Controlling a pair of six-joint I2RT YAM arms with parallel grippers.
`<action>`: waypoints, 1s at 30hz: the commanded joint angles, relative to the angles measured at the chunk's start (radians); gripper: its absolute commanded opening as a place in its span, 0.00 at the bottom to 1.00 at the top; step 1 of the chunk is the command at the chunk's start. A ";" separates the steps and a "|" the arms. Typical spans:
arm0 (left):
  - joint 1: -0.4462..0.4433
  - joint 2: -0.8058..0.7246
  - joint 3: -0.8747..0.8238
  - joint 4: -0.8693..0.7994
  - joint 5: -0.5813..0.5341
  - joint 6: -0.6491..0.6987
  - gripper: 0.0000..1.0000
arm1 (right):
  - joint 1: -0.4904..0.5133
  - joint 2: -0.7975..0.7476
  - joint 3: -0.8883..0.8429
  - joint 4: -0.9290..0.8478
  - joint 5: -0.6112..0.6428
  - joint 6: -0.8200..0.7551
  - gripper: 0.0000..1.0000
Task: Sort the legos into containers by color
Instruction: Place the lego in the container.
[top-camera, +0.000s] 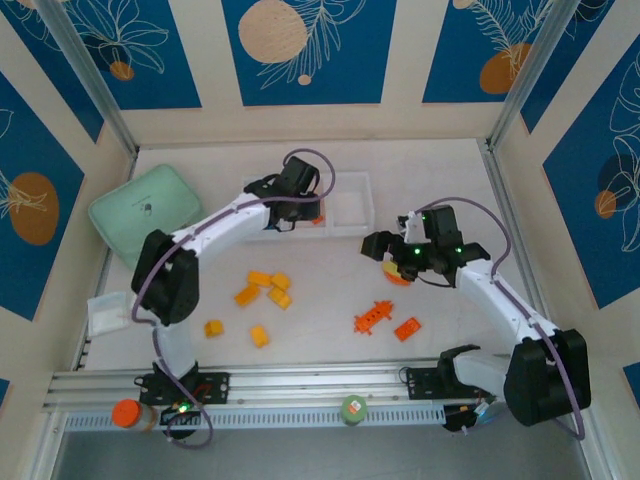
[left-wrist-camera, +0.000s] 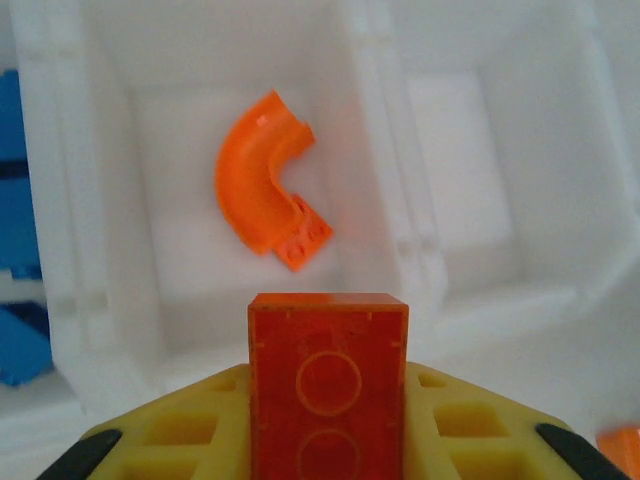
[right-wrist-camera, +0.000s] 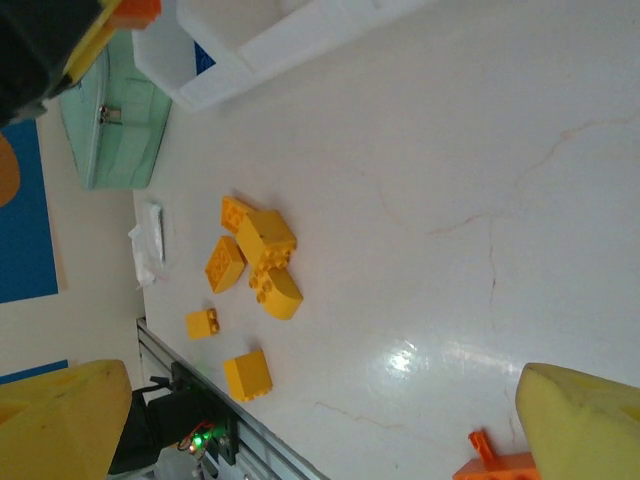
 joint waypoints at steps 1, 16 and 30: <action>0.026 0.105 0.121 -0.110 -0.084 -0.014 0.20 | 0.003 0.028 0.038 0.015 -0.003 -0.012 0.99; 0.058 0.293 0.358 -0.237 -0.135 0.021 0.41 | -0.010 0.089 0.064 0.023 -0.012 -0.021 0.99; 0.024 0.104 0.234 -0.211 -0.041 0.060 0.54 | -0.039 0.020 0.074 -0.037 0.003 -0.014 0.99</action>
